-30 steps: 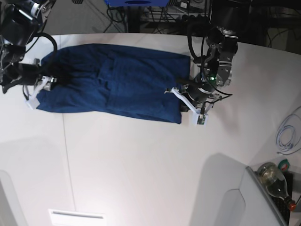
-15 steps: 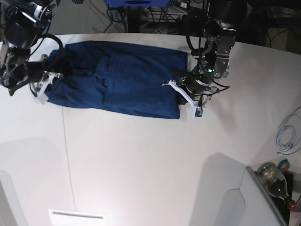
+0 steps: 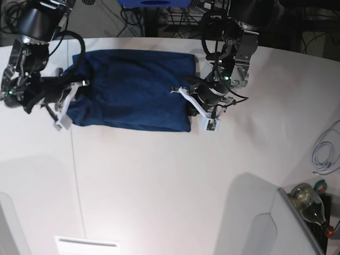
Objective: Layout the t-shirt on the table in an organized manner, then fold the t-shirt properly
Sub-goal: 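Fold the shirt ends toward each other with both grippers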
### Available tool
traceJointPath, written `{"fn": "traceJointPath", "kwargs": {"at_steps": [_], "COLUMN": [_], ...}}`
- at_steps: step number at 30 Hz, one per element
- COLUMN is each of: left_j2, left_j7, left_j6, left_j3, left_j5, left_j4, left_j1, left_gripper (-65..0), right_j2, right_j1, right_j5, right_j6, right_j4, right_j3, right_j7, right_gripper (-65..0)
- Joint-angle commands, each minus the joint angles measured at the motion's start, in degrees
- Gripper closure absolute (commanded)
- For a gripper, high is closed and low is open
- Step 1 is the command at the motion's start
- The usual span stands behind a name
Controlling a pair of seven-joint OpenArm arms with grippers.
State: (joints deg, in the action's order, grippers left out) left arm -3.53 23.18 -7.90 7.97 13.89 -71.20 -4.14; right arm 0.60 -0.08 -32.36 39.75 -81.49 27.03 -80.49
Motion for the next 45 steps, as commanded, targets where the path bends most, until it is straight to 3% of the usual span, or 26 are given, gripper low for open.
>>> {"fn": "traceJointPath", "kwargs": {"at_steps": [1,12,17,30,45], "left_j2": [0.15,1.11,1.38,2.08,2.34], "left_j7": [-0.54,-0.54,-0.54,-0.54,-0.54], "left_j6": [-0.23,-0.23,-0.23,-0.23,-0.23], "left_j3": [-0.01,0.17,3.15,3.07,3.07], "left_j5": [0.31,0.13,-0.04,0.31,0.31], "left_j4": [-0.84,-0.58,-0.93,-0.93,-0.93], "left_j1": [0.58,0.85,0.85,0.76,0.49], "left_gripper": [0.0,0.0,0.0,0.0,0.0], "right_j2": [0.32,-1.7,-1.79,-5.57,-7.5], "right_j1": [0.74,-2.6,-4.45,-4.19,0.21], "right_j5": [-1.18,-1.27,-1.18,-1.0,-1.09], "right_j6": [0.25,0.25,0.25,0.25,0.25], "right_j4": [-2.07,-16.48,-21.32,-21.14,-8.66], "right_j3": [-0.61,-4.56,-11.33,-12.65,-15.11], "right_j7": [0.49,0.49,0.49,0.49,0.49], "right_gripper": [-0.8,-0.8,-0.8,-0.8,-0.8]}}
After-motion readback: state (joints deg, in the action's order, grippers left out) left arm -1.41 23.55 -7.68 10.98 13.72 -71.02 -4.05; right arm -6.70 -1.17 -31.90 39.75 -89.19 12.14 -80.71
